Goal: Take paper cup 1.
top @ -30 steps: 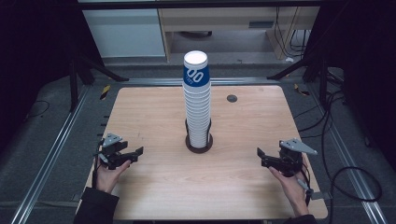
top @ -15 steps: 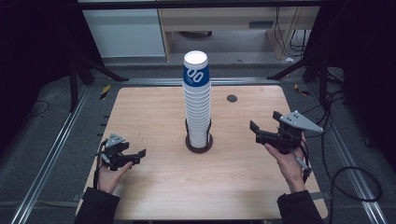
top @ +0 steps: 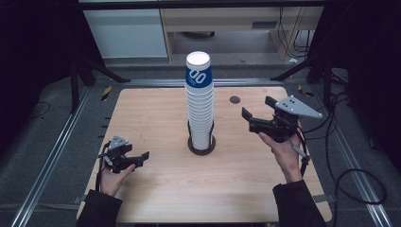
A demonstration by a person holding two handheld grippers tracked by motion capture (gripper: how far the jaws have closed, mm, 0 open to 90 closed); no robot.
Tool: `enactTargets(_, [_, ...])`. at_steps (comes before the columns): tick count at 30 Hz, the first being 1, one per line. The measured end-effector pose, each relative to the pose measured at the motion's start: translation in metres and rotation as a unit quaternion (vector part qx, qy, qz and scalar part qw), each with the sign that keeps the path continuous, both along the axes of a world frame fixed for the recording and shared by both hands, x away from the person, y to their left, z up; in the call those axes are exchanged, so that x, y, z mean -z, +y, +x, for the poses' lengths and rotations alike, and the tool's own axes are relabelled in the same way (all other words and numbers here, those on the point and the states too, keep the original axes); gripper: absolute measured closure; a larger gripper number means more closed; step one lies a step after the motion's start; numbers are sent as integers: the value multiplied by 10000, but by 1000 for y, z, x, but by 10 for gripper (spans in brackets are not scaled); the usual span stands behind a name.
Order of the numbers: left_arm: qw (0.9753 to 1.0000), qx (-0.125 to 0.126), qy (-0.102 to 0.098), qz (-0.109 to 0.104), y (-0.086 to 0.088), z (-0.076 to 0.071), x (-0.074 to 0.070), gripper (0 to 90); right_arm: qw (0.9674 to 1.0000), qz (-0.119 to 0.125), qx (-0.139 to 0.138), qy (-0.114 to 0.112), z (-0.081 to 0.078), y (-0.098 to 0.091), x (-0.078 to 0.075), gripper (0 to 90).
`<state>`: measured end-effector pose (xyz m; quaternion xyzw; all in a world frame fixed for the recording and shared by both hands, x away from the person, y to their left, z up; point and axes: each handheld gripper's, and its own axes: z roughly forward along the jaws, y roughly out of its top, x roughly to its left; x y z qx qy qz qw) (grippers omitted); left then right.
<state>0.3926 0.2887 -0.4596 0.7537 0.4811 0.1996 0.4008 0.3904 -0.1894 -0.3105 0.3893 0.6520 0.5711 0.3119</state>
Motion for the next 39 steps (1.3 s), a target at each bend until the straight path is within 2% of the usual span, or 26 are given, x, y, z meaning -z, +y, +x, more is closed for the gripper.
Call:
enactTargets(1, [10000,26,9,-1,-1,0,0,172,9999,21,-67,-76,2,4,-7,107])
enactTargets(3, [10000,66,17,-12,-1,0,0,176,9999,62,-97,-82,2,6,-10,108])
enactTargets(4, [9999,102,15,-25,-2,0,0,185,9996,120,-206,-149,5,11,-18,110])
enactTargets(7, [9998,168,-3,-121,-3,-1,0,194,9993,68,-282,-237,7,19,-27,110])
enactTargets(12, [9998,185,-16,-79,-4,-1,0,206,9986,104,-439,-289,12,30,-38,106])
enactTargets(26, [9998,207,23,21,-6,-1,2,204,9965,114,-740,-365,25,56,-53,104])
enactTargets(39, [9996,248,27,91,-9,0,3,199,9941,73,-1013,-379,42,92,-64,102])
